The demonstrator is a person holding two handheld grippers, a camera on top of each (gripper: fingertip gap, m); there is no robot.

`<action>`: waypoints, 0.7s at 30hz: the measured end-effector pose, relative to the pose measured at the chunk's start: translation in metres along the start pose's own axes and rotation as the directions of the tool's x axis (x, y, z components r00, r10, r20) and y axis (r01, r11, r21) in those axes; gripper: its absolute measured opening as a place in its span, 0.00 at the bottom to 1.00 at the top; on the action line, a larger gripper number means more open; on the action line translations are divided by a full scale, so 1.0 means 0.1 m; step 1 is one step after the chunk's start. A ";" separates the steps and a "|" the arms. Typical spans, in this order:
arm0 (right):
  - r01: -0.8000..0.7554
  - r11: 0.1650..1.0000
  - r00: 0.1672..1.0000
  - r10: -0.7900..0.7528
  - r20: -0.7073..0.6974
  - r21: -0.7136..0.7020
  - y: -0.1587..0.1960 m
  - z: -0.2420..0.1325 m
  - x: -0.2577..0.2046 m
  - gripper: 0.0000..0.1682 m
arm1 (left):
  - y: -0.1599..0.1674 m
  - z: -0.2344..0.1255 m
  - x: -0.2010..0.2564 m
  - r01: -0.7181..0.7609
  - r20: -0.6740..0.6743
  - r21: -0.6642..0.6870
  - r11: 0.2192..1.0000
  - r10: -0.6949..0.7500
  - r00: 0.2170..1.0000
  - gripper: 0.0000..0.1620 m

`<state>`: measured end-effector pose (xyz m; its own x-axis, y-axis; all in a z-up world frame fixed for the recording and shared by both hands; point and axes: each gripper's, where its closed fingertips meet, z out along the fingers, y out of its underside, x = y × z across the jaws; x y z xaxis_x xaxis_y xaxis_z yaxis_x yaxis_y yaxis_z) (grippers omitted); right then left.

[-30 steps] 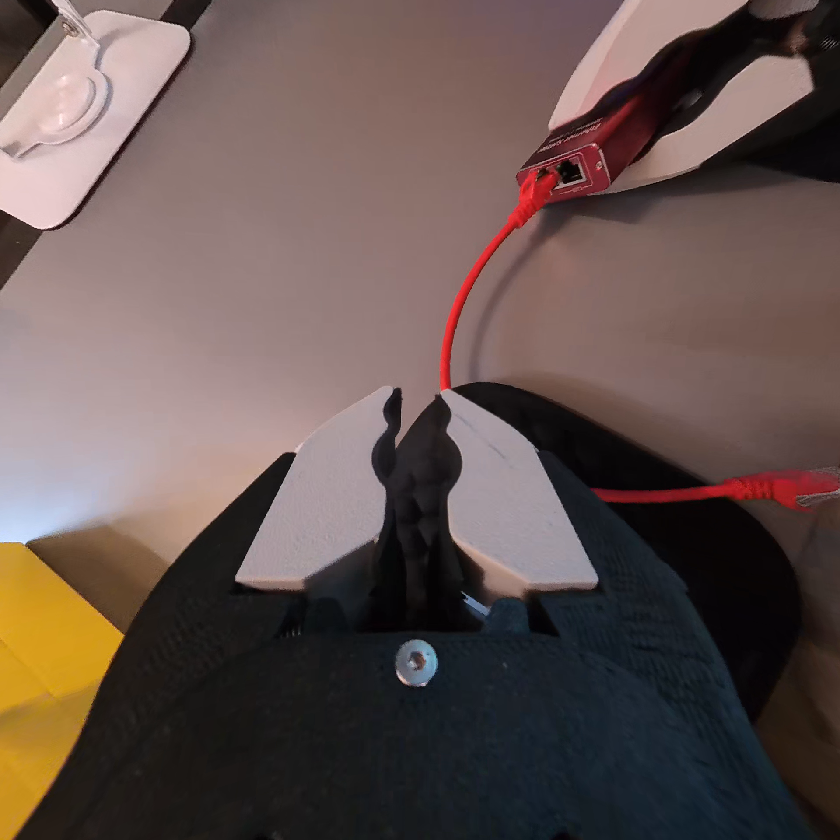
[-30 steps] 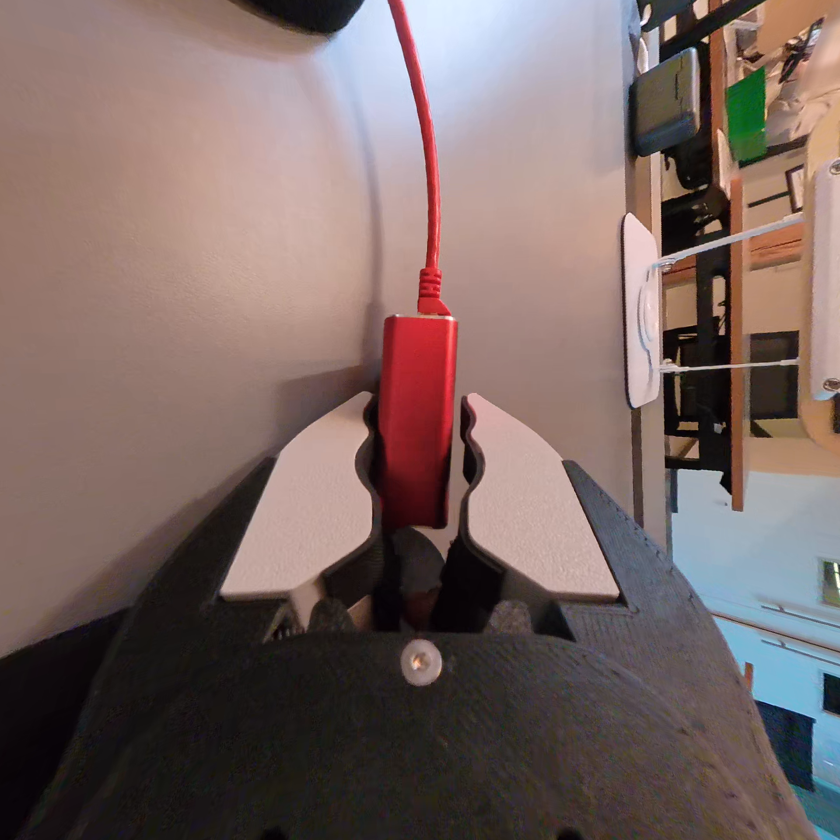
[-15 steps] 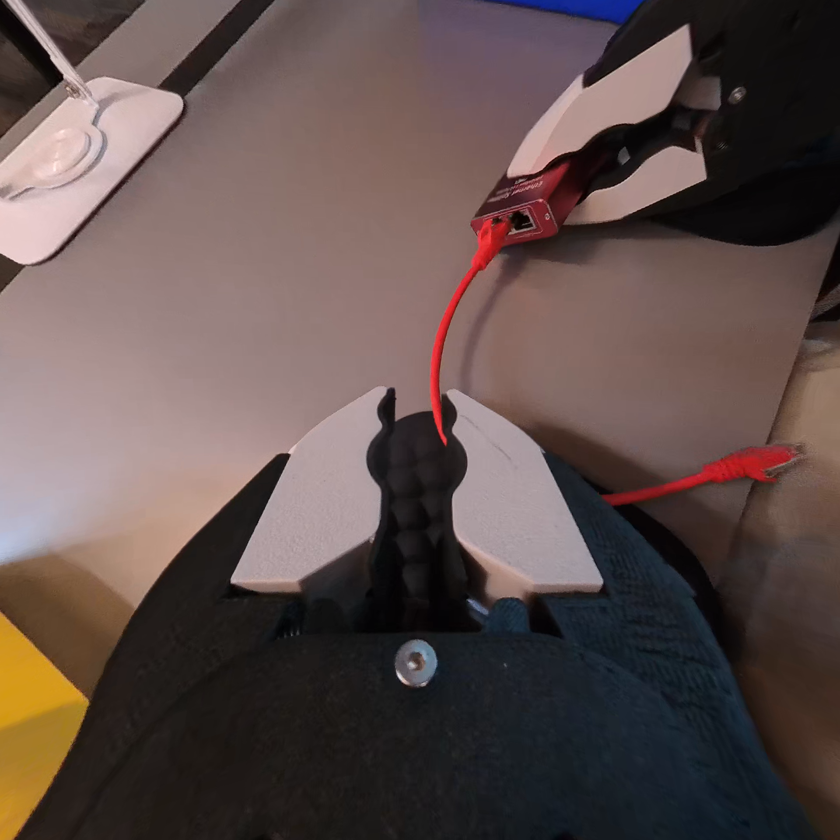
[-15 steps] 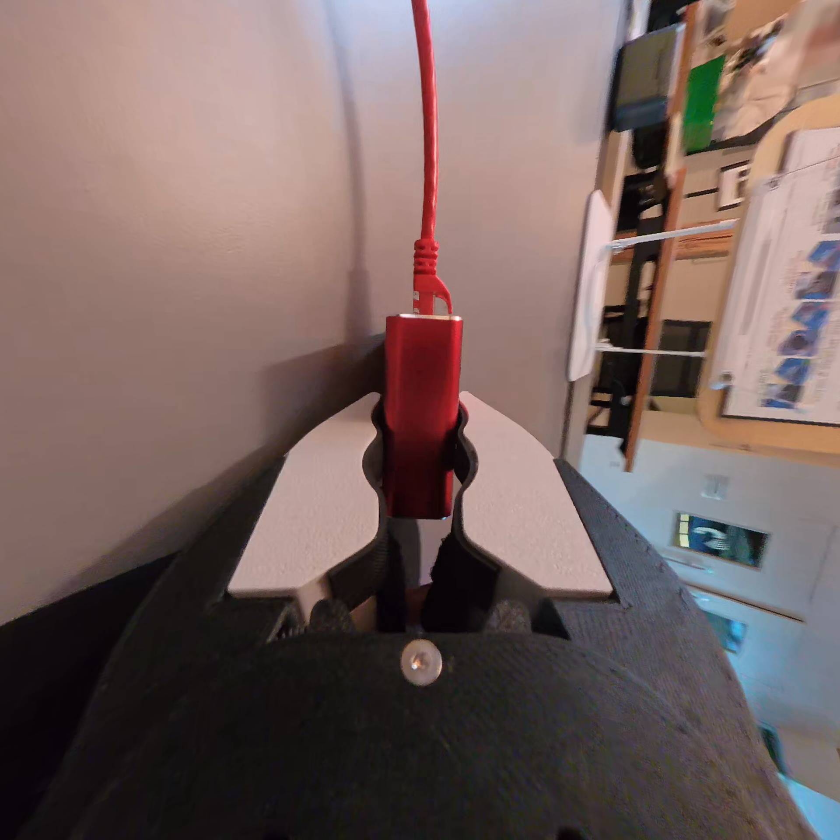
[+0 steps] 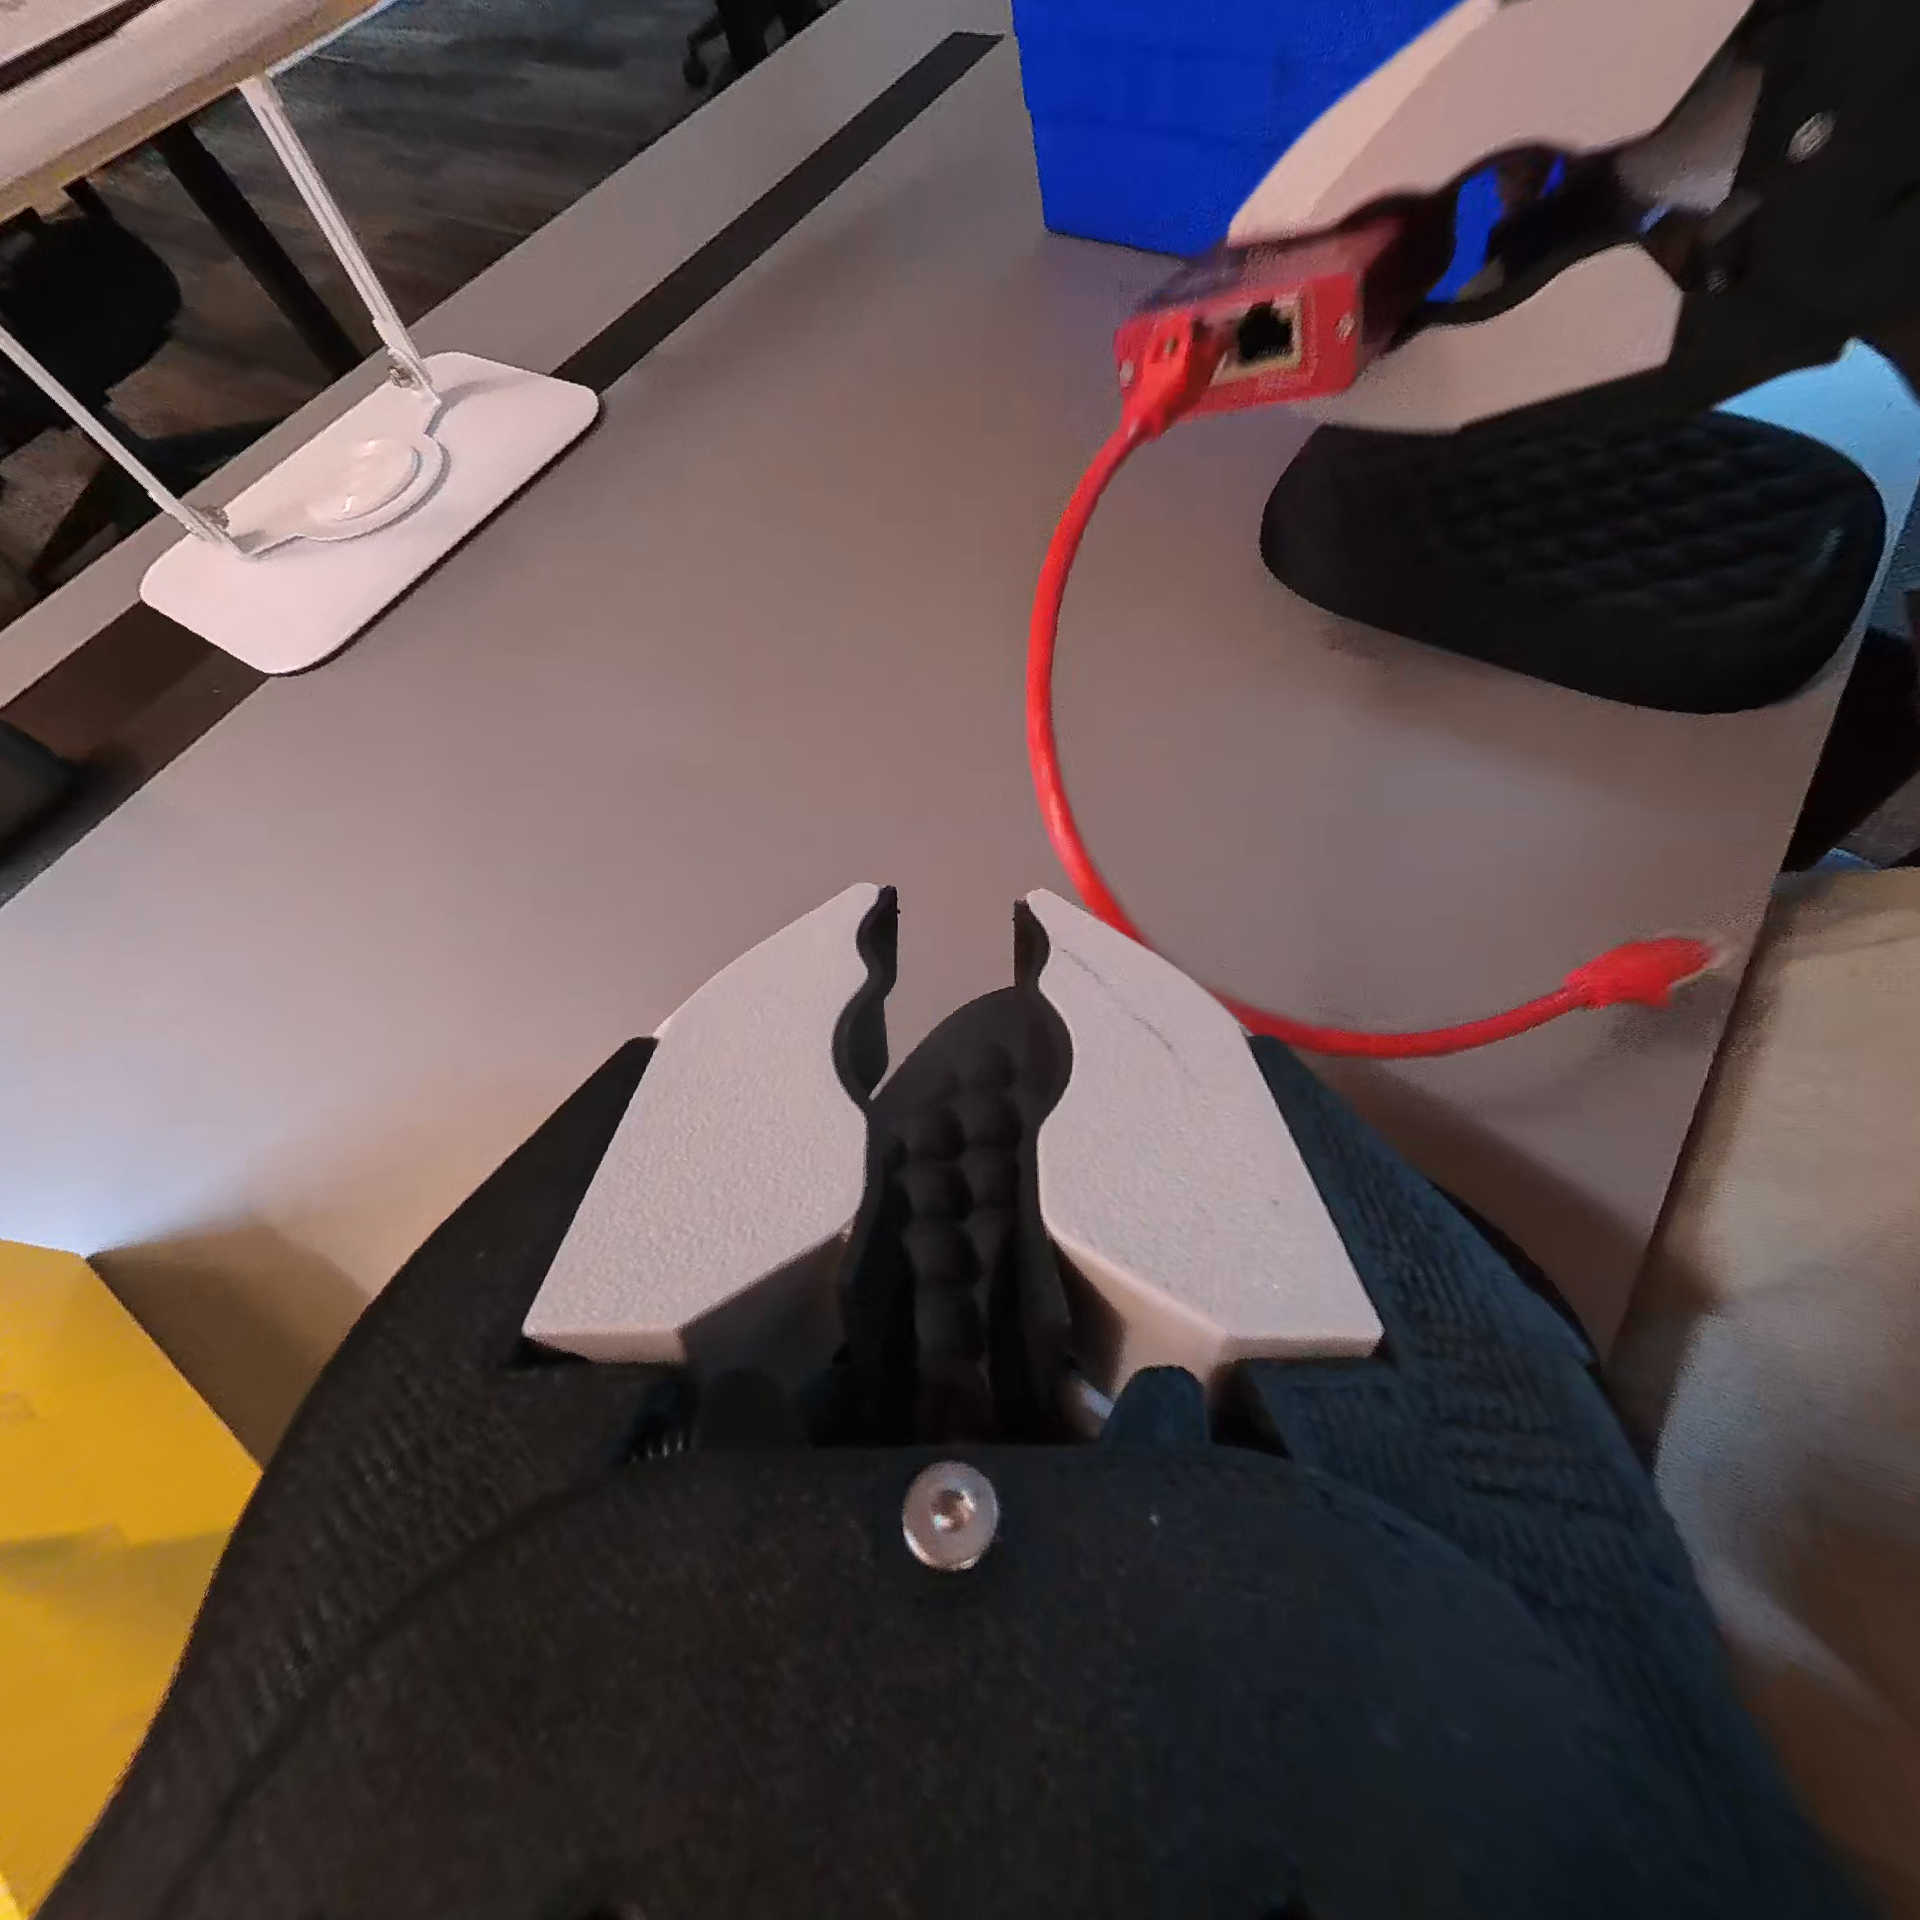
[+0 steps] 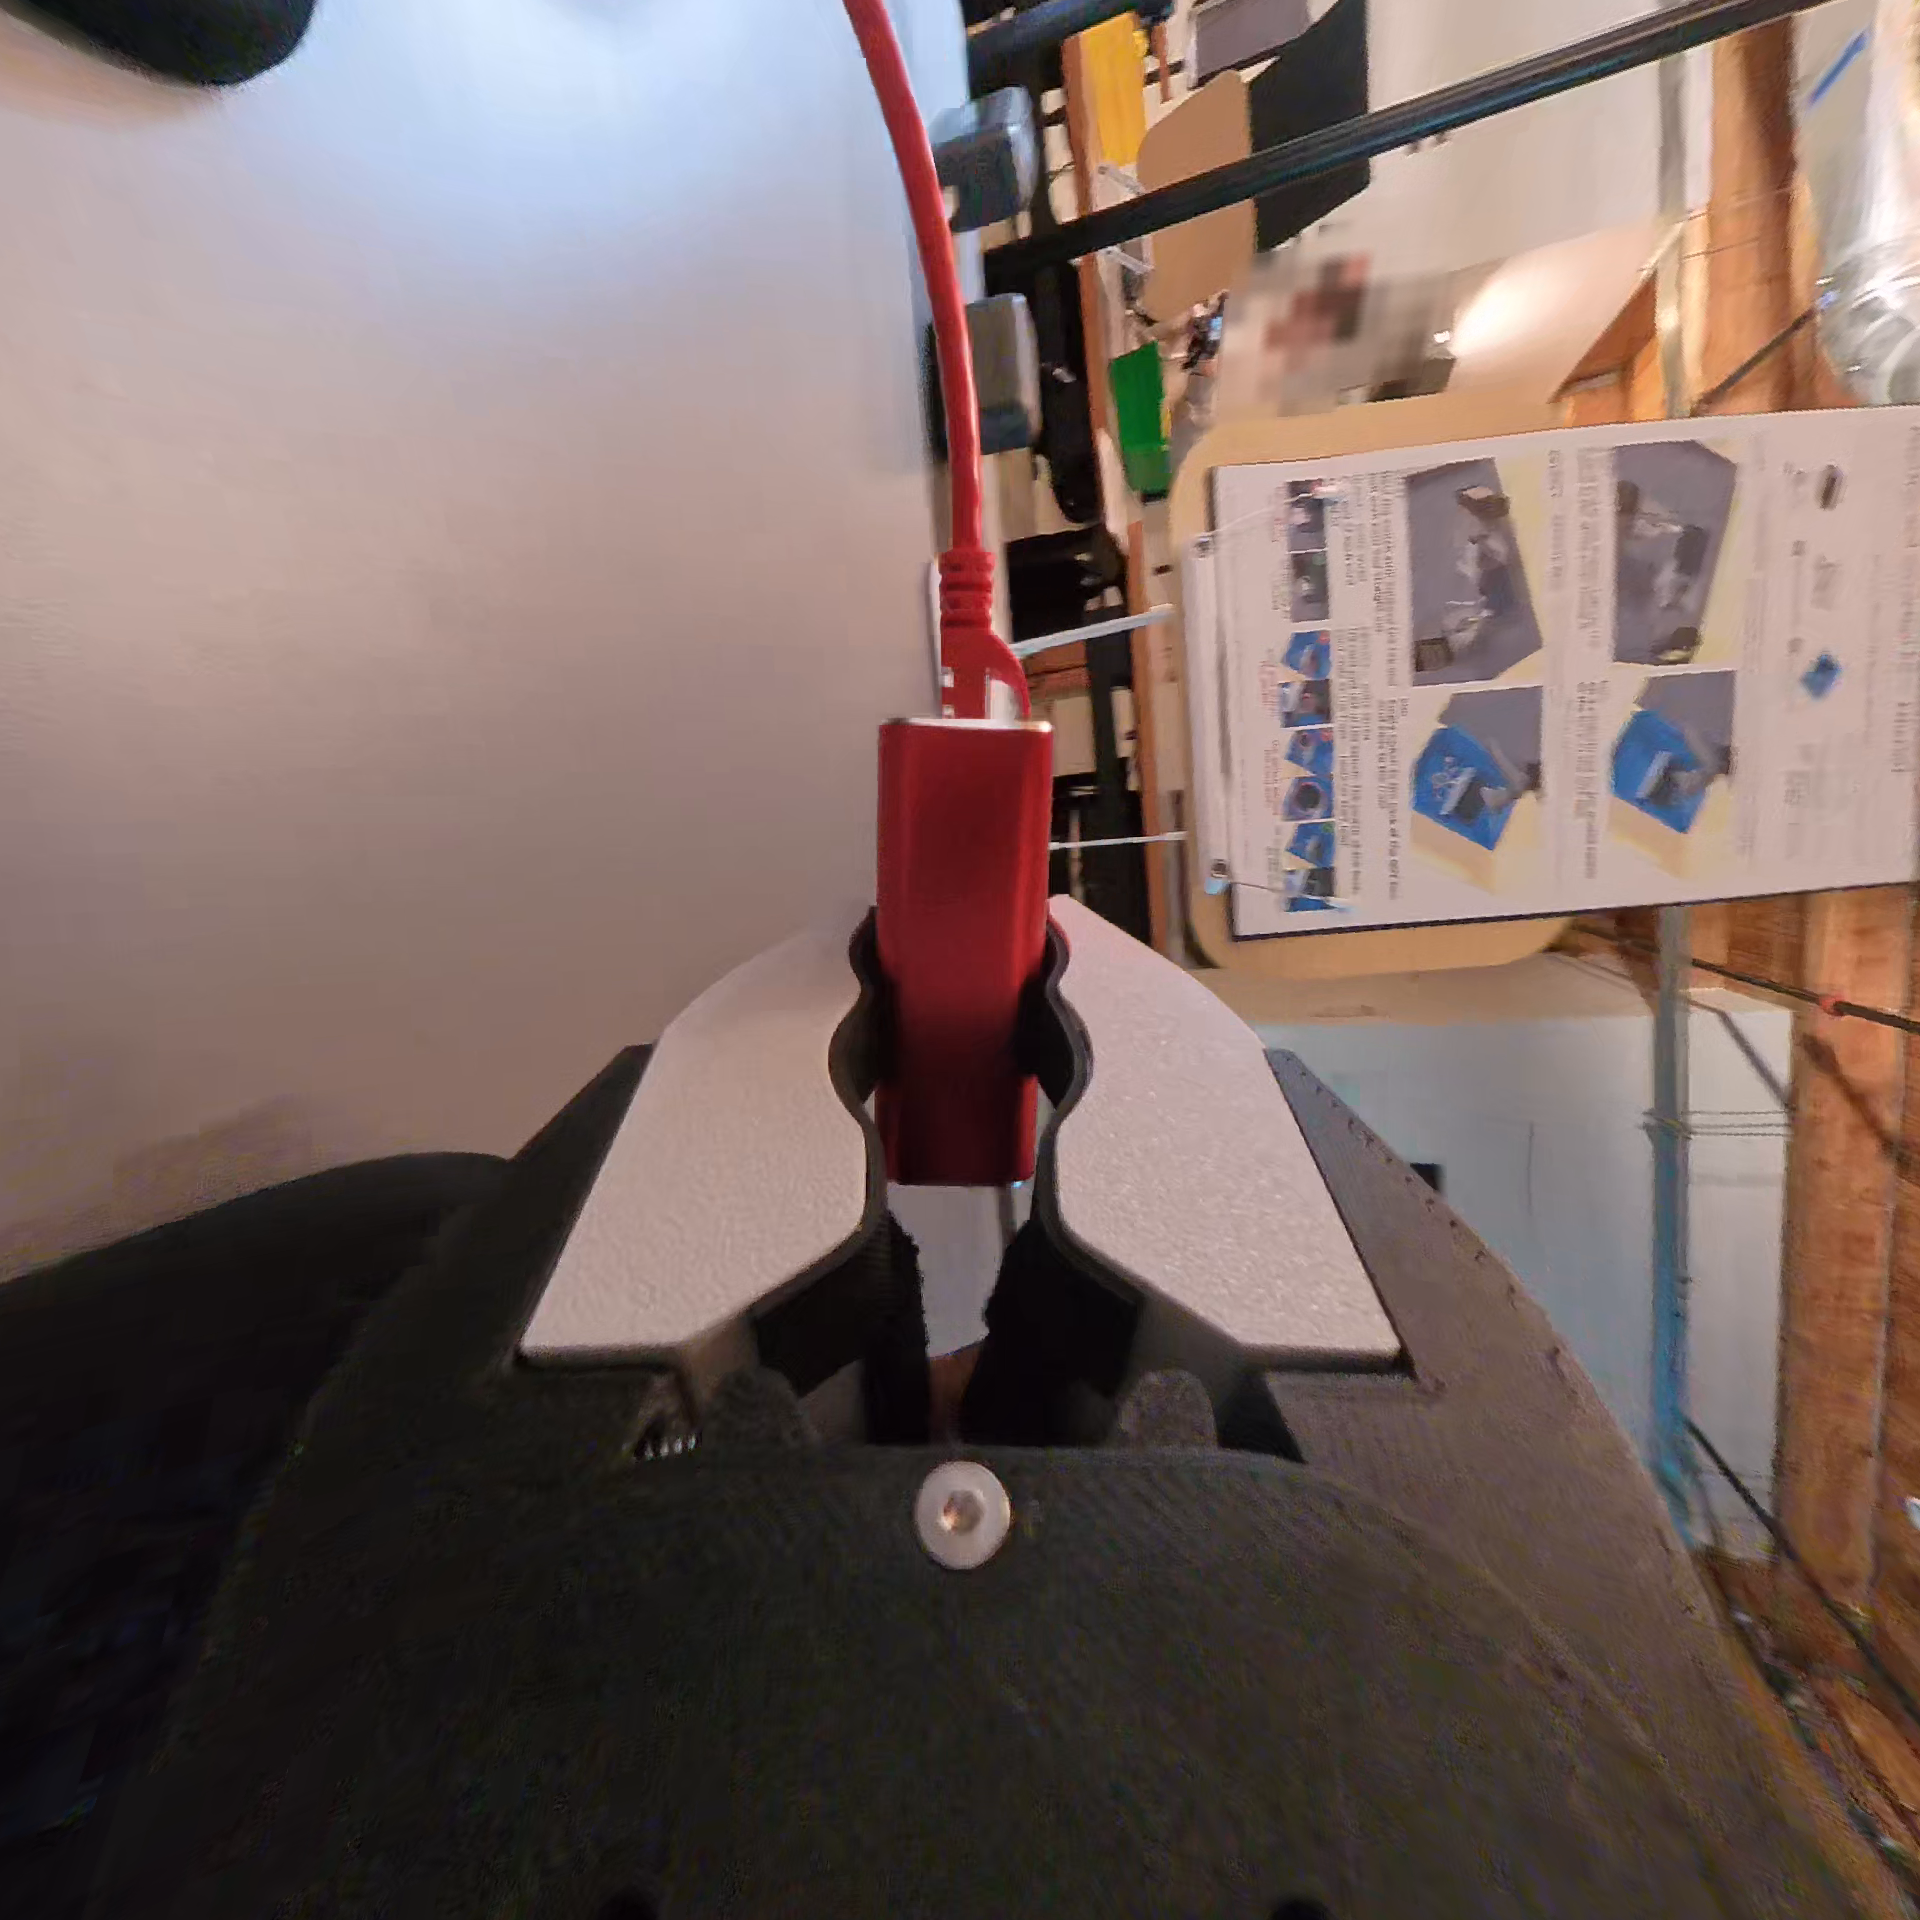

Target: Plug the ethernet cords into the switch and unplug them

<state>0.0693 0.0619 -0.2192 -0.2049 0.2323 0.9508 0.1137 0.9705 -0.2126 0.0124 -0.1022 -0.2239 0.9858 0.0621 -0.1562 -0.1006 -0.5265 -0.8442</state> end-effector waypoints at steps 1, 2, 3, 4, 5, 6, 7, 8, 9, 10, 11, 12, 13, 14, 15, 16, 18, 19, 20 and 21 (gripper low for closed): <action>-0.004 1.000 0.999 0.005 0.035 -0.009 0.01 0.03 -0.10 0.16 | 0.00 0.01 0.01 0.002 -0.008 0.001 1.000 -0.002 1.000 0.13; -0.002 1.000 0.998 0.003 0.068 -0.017 0.02 0.07 -0.21 0.16 | 0.01 0.02 0.03 0.004 -0.014 0.000 1.000 -0.004 1.000 0.13; 0.008 1.000 0.995 -0.006 0.098 -0.022 0.03 0.10 -0.31 0.16 | 0.01 0.03 0.04 0.003 -0.019 -0.001 1.000 -0.003 1.000 0.13; 0.018 0.999 0.993 -0.014 0.120 -0.031 0.04 0.13 -0.40 0.16 | 0.02 0.05 0.05 0.001 -0.024 -0.005 1.000 -0.001 1.000 0.13; 0.025 0.999 0.989 -0.019 0.144 -0.038 0.06 0.16 -0.49 0.16 | 0.03 0.06 0.06 -0.002 -0.026 -0.011 1.000 0.002 1.000 0.13; 0.030 0.999 0.986 -0.023 0.166 -0.041 0.06 0.18 -0.56 0.16 | 0.04 0.07 0.06 -0.005 -0.025 -0.015 1.000 0.005 1.000 0.13; 0.033 0.999 0.983 -0.025 0.180 -0.041 0.06 0.19 -0.61 0.16 | 0.05 0.08 0.06 -0.007 -0.025 -0.018 1.000 0.007 1.000 0.13; 0.033 0.999 0.980 -0.024 0.195 -0.040 0.06 0.20 -0.65 0.16 | 0.05 0.08 0.07 -0.007 -0.027 -0.019 1.000 0.006 1.000 0.13; 0.034 0.999 0.978 -0.025 0.207 -0.040 0.07 0.21 -0.69 0.16 | 0.05 0.08 0.07 -0.006 -0.030 -0.018 1.000 0.005 1.000 0.13; 0.039 0.998 0.977 -0.029 0.213 -0.042 0.08 0.21 -0.71 0.16 | 0.05 0.08 0.07 -0.005 -0.030 -0.017 1.000 0.005 1.000 0.13; 0.043 0.998 0.976 -0.033 0.217 -0.044 0.09 0.21 -0.73 0.16 | 0.05 0.08 0.06 -0.005 -0.027 -0.017 1.000 0.004 1.000 0.13; 0.048 0.998 0.974 -0.036 0.225 -0.046 0.11 0.21 -0.76 0.16 | 0.05 0.08 0.06 -0.005 -0.026 -0.018 1.000 0.004 1.000 0.13; 0.051 0.998 0.972 -0.038 0.234 -0.048 0.12 0.21 -0.79 0.17 | 0.06 0.08 0.05 -0.005 -0.024 -0.019 1.000 0.004 1.000 0.13; 0.054 0.997 0.969 -0.040 0.243 -0.050 0.13 0.21 -0.81 0.17 | 0.06 0.09 0.05 -0.005 -0.024 -0.021 1.000 0.005 1.000 0.13; 0.055 0.997 0.966 -0.039 0.254 -0.057 0.14 0.21 -0.84 0.17 | 0.07 0.09 0.05 -0.005 -0.026 -0.024 1.000 0.005 1.000 0.13; 0.051 0.996 0.963 -0.031 0.267 -0.068 0.16 0.21 -0.85 0.17 | 0.07 0.09 0.06 -0.006 -0.027 -0.025 1.000 0.005 1.000 0.14; 0.037 0.996 0.951 -0.011 0.307 -0.077 0.17 0.20 -0.88 0.17 | 0.07 0.09 0.06 -0.007 -0.028 -0.027 1.000 0.006 1.000 0.14; 0.022 0.997 0.943 0.005 0.332 -0.077 0.17 0.19 -0.89 0.19 | 0.07 0.09 0.06 -0.009 -0.028 -0.027 1.000 0.008 1.000 0.14; 0.002 0.997 0.935 0.027 0.355 -0.079 0.16 0.17 -0.90 0.22 | 0.06 0.08 0.06 -0.009 -0.027 -0.025 1.000 0.008 1.000 0.14; -0.025 0.996 0.924 0.053 0.380 -0.081 0.16 0.15 -0.91 0.24 | 0.05 0.07 0.06 -0.008 -0.028 -0.022 1.000 0.007 1.000 0.14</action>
